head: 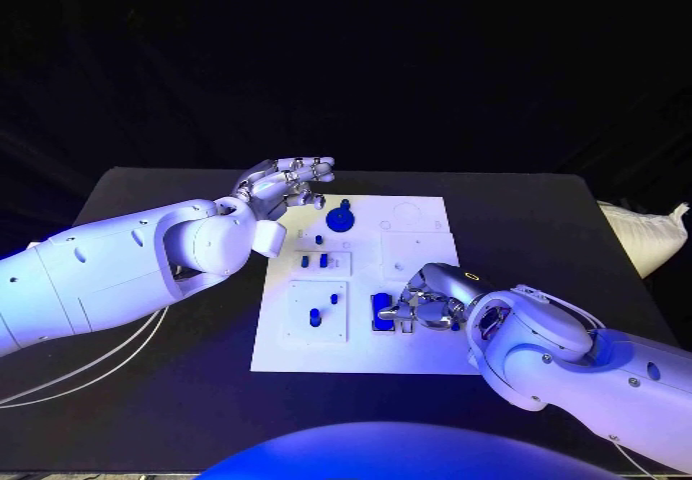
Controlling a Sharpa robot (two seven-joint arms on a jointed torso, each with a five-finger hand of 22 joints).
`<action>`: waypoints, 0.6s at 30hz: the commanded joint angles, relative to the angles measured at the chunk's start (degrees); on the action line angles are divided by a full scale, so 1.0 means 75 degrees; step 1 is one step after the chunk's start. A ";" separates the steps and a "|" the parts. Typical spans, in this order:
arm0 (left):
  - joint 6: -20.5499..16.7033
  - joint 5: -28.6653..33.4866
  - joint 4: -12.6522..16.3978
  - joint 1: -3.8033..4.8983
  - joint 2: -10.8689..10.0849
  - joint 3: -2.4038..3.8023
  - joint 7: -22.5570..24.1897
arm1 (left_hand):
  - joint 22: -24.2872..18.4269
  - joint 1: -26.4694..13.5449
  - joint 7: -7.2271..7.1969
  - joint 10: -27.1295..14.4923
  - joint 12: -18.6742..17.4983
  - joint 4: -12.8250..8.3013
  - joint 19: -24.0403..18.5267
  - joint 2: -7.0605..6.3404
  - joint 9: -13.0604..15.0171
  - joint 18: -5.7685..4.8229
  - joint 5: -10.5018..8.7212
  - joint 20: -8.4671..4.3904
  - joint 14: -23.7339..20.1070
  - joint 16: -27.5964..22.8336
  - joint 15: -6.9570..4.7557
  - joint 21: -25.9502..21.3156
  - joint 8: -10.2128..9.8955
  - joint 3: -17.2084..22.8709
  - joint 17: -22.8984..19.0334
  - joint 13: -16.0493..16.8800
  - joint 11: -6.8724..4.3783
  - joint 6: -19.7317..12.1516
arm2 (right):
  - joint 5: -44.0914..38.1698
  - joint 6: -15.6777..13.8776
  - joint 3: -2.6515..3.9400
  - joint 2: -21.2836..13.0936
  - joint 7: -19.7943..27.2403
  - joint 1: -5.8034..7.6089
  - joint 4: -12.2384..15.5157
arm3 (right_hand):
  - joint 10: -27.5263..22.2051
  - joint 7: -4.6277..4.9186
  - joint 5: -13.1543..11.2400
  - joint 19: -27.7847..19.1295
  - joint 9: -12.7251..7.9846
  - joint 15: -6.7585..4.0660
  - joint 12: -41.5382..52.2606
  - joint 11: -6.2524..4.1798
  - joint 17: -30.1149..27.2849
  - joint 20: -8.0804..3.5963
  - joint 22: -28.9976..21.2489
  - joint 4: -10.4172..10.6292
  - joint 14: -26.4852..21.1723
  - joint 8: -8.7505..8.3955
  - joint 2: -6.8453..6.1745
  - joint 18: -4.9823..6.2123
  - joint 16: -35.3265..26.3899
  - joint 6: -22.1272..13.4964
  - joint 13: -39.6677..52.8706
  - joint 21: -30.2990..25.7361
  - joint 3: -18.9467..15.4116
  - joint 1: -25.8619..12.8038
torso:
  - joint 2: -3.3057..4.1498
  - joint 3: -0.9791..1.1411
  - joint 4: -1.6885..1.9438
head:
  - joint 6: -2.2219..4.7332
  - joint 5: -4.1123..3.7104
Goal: Assemble the parts on the task board
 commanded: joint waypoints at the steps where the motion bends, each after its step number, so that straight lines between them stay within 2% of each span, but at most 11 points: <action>1: 0.0183 -0.0056 0.0012 0.0001 0.0017 0.0005 0.0008 | 0.0007 -0.0017 0.0007 -0.0066 0.0047 -0.0010 -0.0029 0.0030 -0.0004 0.0113 0.0006 0.0014 -0.0022 -0.0002 0.0025 0.0029 0.0018 -0.0018 0.0006 0.0011 0.0013 -0.0056 | -0.0173 0.0188 0.0000 0.0004 0.0034 -0.0004 0.0026 | 0.0017 -0.0003 0.0041 0.0279 0.0063 -0.0059 -0.0005 0.0004 0.0022 -0.0059 0.1033 -0.0291 0.0368 -0.0044 0.0031 -0.0090 -0.0020 -0.0008 0.0057 0.0002 0.0131 0.0585 | 0.0000 0.0001 0.0005 | -0.0021 -0.0011; 7: 0.0185 -0.0058 0.0007 0.0001 0.0017 0.0005 0.0006 | 0.0007 -0.0017 0.0007 -0.0066 0.0047 -0.0010 -0.0029 0.0030 -0.0004 0.0113 0.0006 0.0014 -0.0022 -0.0002 0.0025 0.0029 0.0018 -0.0018 0.0006 0.0011 0.0013 -0.0056 | -0.0281 0.0313 -0.0002 0.0049 0.0055 -0.0007 -0.0006 | 0.0090 -0.0028 -0.0025 0.0306 0.0149 -0.0083 0.0089 -0.0030 0.0067 -0.0075 0.1088 -0.0743 0.0375 -0.0041 0.0126 -0.0104 0.0005 0.0046 0.0183 0.0040 0.0396 0.1346 | 0.0003 -0.0002 0.0004 | -0.0039 -0.0015; 14: 0.0185 -0.0058 0.0006 0.0000 0.0016 0.0005 0.0002 | 0.0007 -0.0017 0.0007 -0.0066 0.0047 -0.0010 -0.0029 0.0030 -0.0004 0.0113 0.0006 0.0014 -0.0022 -0.0002 0.0025 0.0029 0.0018 -0.0018 0.0006 0.0011 0.0013 -0.0056 | -0.0403 0.0276 -0.0007 0.0127 0.0048 -0.0016 -0.0127 | 0.0143 -0.0041 -0.0027 0.0311 0.0179 -0.0091 0.0169 -0.0040 0.0087 -0.0083 0.1098 -0.0805 0.0378 -0.0035 0.0198 -0.0107 0.0016 0.0080 0.0263 0.0047 0.0468 0.1450 | 0.0000 0.0000 0.0005 | -0.0058 -0.0012; 18: 0.0190 -0.0058 0.0006 0.0000 0.0013 0.0005 0.0001 | 0.0007 -0.0017 0.0007 -0.0066 0.0047 -0.0010 -0.0029 0.0030 -0.0004 0.0113 0.0006 0.0014 -0.0022 -0.0002 0.0025 0.0029 0.0018 -0.0018 0.0006 0.0011 0.0013 -0.0056 | -0.0420 0.0069 -0.0008 0.0088 0.0059 -0.0018 -0.0096 | 0.0159 -0.0033 -0.0002 0.0311 0.0195 -0.0088 0.0164 -0.0034 0.0090 -0.0084 0.1099 -0.0741 0.0378 -0.0042 0.0243 -0.0107 0.0018 0.0087 0.0269 0.0047 0.0459 0.1356 | 0.0002 -0.0001 0.0003 | -0.0056 -0.0012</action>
